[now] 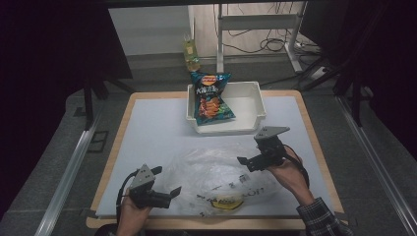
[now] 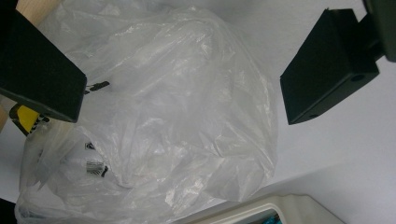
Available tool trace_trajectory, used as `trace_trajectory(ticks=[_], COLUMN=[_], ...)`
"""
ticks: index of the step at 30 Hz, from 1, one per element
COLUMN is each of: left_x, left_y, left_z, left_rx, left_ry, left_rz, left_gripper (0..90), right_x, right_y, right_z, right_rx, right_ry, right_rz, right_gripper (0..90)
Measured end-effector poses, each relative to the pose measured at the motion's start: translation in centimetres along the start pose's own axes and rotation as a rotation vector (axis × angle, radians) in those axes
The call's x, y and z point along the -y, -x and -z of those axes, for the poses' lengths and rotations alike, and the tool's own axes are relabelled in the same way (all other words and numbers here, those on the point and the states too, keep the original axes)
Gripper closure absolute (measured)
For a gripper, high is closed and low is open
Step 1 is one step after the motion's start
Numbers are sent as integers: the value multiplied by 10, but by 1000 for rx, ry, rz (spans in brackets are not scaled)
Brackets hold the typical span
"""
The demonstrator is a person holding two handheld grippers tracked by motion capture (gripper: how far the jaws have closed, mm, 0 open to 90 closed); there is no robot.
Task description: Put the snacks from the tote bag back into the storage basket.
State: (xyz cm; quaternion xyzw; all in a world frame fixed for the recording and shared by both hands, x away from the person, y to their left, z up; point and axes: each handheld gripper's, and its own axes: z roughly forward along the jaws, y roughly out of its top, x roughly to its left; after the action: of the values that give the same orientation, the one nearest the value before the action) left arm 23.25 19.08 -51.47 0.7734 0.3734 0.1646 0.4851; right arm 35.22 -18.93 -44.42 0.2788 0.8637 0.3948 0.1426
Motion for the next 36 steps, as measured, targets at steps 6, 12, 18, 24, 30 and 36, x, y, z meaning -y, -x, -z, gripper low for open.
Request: trace_trajectory(ticks=[6, 12, 18, 24, 30, 36], left_x=[0, 0, 1, 1, 1, 1], left_y=[0, 0, 0, 0, 0, 0], left_z=[0, -1, -1, -3, -3, -5], left_rx=[0, -4, -1, 4, 9, 8], left_ry=[-2, -10, -16, -30, -35, -44], left_rz=[-6, -6, -2, -1, 2, -4], left_gripper=[1, 1, 1, 0, 0, 1], right_x=[8, 15, 24, 33, 41, 51], right_y=[-3, -6, -10, -13, -15, -17], right_z=[7, 13, 21, 26, 32, 39], right_rx=[2, 10, 13, 16, 20, 35], right_ry=[5, 0, 10, 17, 33, 45], right_rz=[7, 14, 8, 9, 5, 4], right_gripper=[4, 4, 4, 5, 6, 6])
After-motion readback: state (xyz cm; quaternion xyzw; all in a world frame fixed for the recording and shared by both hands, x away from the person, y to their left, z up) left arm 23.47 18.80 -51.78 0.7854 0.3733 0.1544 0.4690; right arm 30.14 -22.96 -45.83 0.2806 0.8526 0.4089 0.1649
